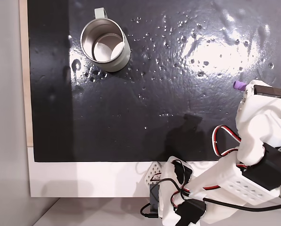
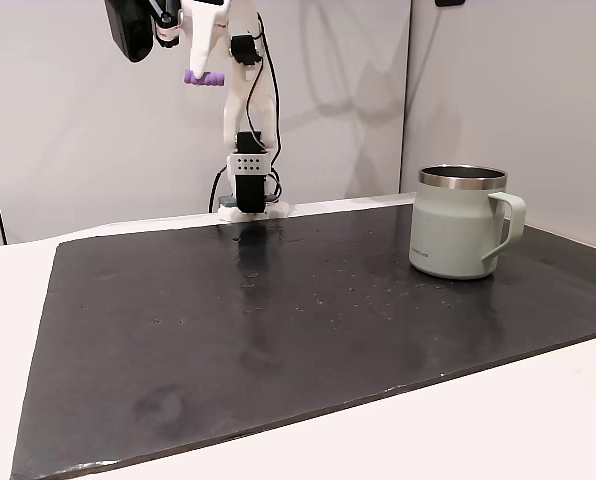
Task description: Grasp a pengrip and put it in the cup.
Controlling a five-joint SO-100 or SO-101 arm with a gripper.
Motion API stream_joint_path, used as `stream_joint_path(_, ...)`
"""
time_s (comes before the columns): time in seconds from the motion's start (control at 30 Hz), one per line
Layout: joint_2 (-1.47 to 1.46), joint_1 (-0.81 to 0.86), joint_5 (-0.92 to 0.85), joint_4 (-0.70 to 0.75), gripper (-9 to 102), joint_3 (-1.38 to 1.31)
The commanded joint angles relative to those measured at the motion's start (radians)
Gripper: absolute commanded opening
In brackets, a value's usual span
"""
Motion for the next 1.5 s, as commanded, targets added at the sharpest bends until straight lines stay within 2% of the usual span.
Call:
stream_joint_path(0.0,-0.018,-0.043,0.041,0.006,0,-0.094)
stream_joint_path(0.47,-0.239,-0.365,0.324,0.006,0,-0.364)
stream_joint_path(0.83,-0.468,-0.529,0.431,-0.002,0,-0.607)
stream_joint_path(1.47,-0.56,-0.785,0.563,-0.258,0,-0.638)
